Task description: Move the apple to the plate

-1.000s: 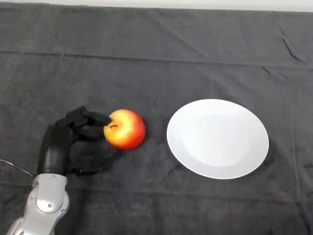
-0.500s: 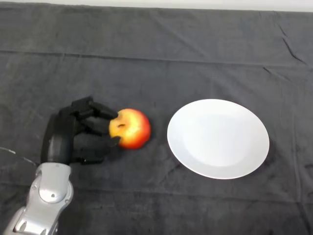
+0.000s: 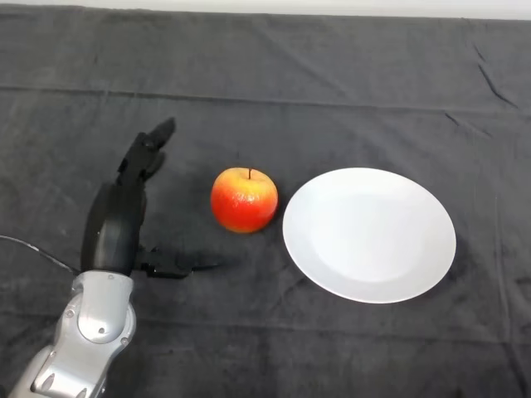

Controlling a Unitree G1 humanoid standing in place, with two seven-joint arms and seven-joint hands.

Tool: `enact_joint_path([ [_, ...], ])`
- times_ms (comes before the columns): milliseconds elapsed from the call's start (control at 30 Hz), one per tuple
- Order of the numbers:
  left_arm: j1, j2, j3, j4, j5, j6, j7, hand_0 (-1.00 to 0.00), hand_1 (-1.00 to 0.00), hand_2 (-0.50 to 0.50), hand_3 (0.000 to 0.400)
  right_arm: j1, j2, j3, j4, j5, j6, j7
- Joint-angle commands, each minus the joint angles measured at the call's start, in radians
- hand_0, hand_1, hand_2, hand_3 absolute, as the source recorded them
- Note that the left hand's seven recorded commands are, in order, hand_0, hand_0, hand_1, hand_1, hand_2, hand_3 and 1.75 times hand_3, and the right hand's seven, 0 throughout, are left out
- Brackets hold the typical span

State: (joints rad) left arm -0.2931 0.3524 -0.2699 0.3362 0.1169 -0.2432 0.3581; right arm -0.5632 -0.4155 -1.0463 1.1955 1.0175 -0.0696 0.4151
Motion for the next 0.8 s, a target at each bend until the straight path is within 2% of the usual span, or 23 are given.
enact_joint_path([
  [33, -0.035, 0.014, -0.018, 0.055, 0.017, -0.030, 0.018, 0.00, 0.00, 0.00, 0.000, 0.017, 0.000, -0.0078, -0.044, 0.0103, 0.000, -0.0108],
  [500, -0.186, -0.047, -0.047, 0.377, 0.004, -0.117, 0.022, 0.00, 0.00, 0.00, 0.000, 0.016, -0.001, -0.0081, -0.041, 0.0110, 0.000, -0.0097],
  [800, -0.273, -0.102, -0.093, 0.517, -0.013, -0.142, 0.029, 0.00, 0.00, 0.00, 0.000, 0.015, -0.002, -0.0089, -0.038, 0.0117, -0.001, -0.0077],
])
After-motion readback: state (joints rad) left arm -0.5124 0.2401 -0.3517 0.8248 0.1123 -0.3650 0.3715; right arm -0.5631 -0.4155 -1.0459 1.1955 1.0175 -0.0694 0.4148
